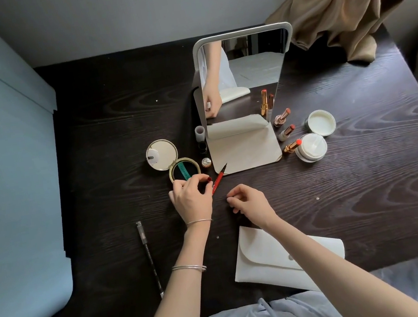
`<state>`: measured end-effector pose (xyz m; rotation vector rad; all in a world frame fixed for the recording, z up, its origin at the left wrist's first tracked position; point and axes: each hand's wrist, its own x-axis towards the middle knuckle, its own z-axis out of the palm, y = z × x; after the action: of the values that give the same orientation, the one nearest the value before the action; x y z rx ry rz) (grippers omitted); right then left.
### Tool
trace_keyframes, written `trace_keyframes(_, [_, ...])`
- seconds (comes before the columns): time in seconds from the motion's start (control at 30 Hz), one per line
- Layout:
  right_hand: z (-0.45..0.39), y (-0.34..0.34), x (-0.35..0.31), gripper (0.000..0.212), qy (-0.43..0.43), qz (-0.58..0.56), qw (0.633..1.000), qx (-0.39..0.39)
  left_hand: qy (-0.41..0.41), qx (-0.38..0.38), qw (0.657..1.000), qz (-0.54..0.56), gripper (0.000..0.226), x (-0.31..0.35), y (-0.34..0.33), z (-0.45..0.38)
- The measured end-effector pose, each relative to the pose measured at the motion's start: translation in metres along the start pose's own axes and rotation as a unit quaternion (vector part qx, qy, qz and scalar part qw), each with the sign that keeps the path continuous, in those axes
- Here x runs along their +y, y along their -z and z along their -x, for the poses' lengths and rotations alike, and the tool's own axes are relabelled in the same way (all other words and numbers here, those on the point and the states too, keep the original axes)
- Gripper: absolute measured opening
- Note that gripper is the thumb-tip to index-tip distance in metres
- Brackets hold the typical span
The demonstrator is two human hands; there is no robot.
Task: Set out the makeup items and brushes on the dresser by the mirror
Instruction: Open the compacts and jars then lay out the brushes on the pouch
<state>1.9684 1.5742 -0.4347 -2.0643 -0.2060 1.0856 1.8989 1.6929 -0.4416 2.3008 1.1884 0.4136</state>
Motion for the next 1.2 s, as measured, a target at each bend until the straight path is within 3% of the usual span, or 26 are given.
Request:
trace_keyframes(0.77, [0.001,0.0,0.0,0.004,0.001,0.006,1.0,0.002,0.028,-0.01,1.0,-0.003,0.02,0.002,-0.003,0.001])
trace_keyframes(1.1, [0.002,-0.001,-0.005,0.006,0.002,-0.009,1.0,-0.009,0.007,0.022,1.0,0.019,0.021,0.004,0.015,0.005])
trace_keyframes(1.2, [0.008,-0.007,-0.013,0.005,0.013,-0.022,0.999,-0.041,0.037,0.058,0.997,0.016,0.019,-0.011,0.035,0.015])
